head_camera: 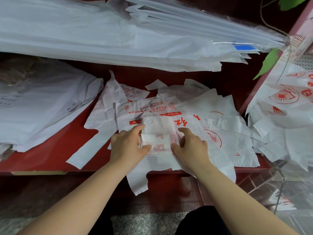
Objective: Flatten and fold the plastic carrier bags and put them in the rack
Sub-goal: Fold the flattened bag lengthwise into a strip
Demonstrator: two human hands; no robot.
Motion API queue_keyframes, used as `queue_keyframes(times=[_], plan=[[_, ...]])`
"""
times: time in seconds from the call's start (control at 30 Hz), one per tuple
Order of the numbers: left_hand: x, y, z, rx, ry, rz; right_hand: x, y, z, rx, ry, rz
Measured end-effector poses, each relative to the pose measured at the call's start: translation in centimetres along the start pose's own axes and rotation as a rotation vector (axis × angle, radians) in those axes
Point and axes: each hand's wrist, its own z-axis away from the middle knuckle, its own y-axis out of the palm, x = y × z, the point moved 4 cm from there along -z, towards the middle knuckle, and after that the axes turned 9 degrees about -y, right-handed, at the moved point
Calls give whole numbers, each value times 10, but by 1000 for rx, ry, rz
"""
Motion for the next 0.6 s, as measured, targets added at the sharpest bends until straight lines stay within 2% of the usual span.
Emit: queue_keyframes(times=[0.07, 0.2, 0.33, 0.4, 0.47, 0.6], plan=[[0, 2, 0, 35, 49, -44, 0, 0, 1, -20, -85, 28], [-1, 12, 0, 183, 169, -129, 2, 4, 2, 46, -246, 47], [0, 17, 0, 241, 191, -269, 2, 3, 5, 53, -338, -17], [-1, 18, 1, 258, 189, -289, 2, 6, 7, 129, -437, -47], [-2, 14, 2, 260, 185, -237, 2, 9, 9, 200, -477, -44], [-6, -4, -24, 141, 146, 15, -1, 12, 10, 182, -452, -102]])
